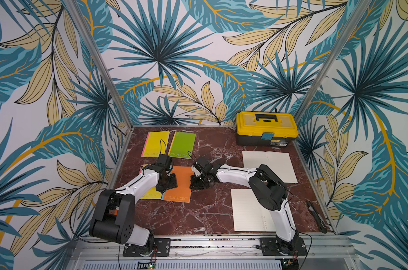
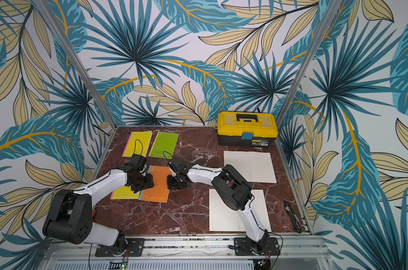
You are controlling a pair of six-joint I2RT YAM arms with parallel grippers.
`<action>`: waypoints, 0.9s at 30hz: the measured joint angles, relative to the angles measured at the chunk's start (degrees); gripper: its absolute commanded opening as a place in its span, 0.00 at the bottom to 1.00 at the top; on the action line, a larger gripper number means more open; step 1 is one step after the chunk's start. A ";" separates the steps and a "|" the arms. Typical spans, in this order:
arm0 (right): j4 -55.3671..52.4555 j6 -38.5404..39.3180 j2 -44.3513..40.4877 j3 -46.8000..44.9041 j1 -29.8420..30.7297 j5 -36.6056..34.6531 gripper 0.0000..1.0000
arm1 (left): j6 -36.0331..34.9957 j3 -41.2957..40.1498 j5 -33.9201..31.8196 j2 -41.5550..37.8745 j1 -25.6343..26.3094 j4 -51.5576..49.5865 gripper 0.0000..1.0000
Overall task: Close the notebook
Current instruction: Move the notebook to the center of the board.
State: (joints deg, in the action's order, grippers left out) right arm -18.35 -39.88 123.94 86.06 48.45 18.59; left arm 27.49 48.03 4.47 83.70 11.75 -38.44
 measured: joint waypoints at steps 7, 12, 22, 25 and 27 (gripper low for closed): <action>-1.33 0.24 1.42 2.60 0.07 -0.02 0.16 | 0.00 0.00 0.00 -1.36 0.00 -0.15 0.56; -1.51 0.50 1.42 2.62 -0.17 -0.13 0.16 | 0.00 0.00 0.09 -1.64 0.00 -0.20 0.56; -4.42 2.62 -1.53 2.25 -2.01 -3.17 0.17 | 0.00 0.02 2.27 -3.23 0.09 0.13 0.56; -4.48 2.91 -3.43 1.64 -2.99 -3.76 0.17 | 0.00 0.15 2.84 -3.23 0.57 0.26 0.56; -4.52 3.08 -4.98 0.61 -4.02 -4.15 0.17 | 0.00 0.87 3.10 -3.15 0.94 0.15 0.57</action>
State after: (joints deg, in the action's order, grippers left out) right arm -22.87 -36.80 118.96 86.67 44.42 14.44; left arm 27.49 48.90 7.57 80.55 12.69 -38.28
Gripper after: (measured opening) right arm 0.170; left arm 0.566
